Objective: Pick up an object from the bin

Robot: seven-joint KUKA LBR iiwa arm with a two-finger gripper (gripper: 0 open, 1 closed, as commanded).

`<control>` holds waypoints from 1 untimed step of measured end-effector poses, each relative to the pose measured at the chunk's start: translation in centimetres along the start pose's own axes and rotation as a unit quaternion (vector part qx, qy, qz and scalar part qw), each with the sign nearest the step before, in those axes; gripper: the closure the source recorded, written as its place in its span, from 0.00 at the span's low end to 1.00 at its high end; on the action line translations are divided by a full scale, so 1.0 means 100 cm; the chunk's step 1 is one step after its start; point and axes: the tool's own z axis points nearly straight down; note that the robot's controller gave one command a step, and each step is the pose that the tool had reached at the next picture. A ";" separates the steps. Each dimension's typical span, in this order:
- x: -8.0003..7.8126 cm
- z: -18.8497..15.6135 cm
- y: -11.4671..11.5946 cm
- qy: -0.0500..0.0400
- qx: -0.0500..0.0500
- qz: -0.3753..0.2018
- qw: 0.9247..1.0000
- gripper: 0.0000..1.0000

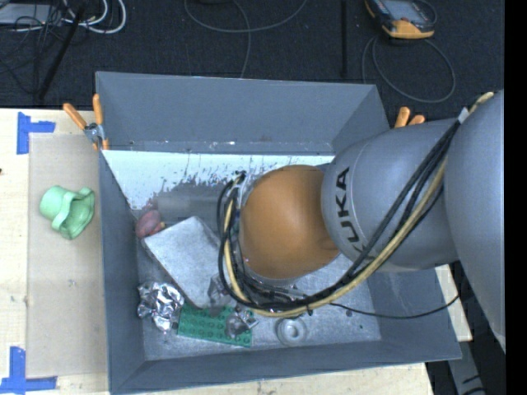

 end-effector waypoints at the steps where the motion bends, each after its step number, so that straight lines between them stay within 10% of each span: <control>1: -0.003 0.033 0.021 -0.002 0.001 0.121 0.993 1.00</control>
Offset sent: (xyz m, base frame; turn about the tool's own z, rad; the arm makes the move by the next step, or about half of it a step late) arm -0.0069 0.0193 -0.0311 0.2432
